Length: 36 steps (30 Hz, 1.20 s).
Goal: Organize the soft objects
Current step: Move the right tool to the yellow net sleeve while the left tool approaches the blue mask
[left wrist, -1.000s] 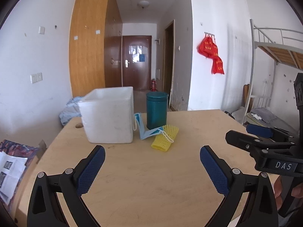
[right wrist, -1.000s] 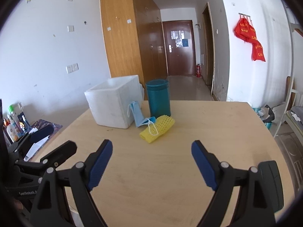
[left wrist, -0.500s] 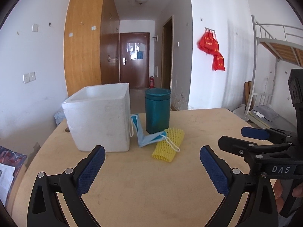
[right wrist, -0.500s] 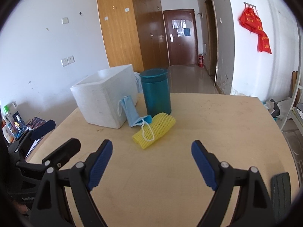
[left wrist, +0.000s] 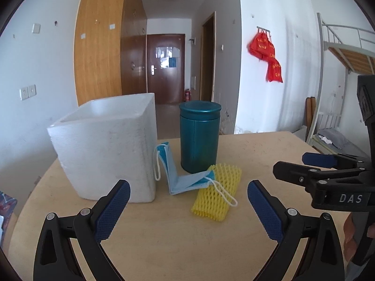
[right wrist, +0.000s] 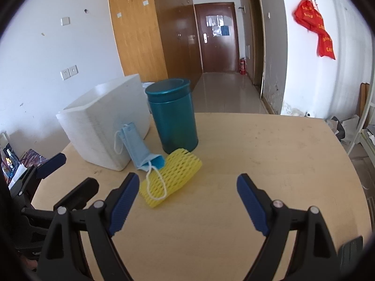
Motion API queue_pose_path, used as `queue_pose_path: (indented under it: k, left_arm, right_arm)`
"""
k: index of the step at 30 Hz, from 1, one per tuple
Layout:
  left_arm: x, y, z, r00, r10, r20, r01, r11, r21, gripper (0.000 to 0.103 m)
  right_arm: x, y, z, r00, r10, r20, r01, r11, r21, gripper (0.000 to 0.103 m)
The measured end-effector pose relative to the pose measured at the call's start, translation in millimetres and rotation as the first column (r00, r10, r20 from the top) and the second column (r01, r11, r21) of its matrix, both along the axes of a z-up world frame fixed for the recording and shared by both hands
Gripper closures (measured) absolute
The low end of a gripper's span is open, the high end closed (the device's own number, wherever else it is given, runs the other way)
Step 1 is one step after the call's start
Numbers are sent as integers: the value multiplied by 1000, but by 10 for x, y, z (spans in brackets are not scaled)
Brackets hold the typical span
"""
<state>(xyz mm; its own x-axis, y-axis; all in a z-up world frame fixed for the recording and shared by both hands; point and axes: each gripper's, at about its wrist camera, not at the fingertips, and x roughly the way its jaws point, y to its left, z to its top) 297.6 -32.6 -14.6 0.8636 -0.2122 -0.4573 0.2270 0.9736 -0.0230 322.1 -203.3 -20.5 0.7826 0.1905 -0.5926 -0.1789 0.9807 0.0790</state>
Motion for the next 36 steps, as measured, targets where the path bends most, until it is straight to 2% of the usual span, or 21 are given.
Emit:
queue_pose_path:
  k: [10, 15, 21, 29, 36]
  left_arm:
    - [459, -84, -43, 997, -4, -78, 6, 1000, 28, 3]
    - [705, -76, -166, 989, -15, -147, 14, 1000, -5, 3]
    - [849, -81, -344, 986, -3, -169, 7, 1000, 22, 3]
    - [902, -104, -525, 983, -22, -180, 30, 999, 42, 3]
    - [1000, -79, -559, 973, -27, -228, 27, 1000, -2, 3]
  right_arm:
    - [453, -29, -118, 996, 3, -89, -6, 1000, -28, 15]
    - [651, -45, -225, 992, -10, -125, 5, 999, -43, 15]
    - [700, -73, -350, 990, -22, -143, 15, 999, -48, 15]
    - [867, -87, -553, 977, -29, -209, 29, 1000, -5, 15]
    - [948, -99, -608, 969, -27, -244, 37, 999, 38, 15]
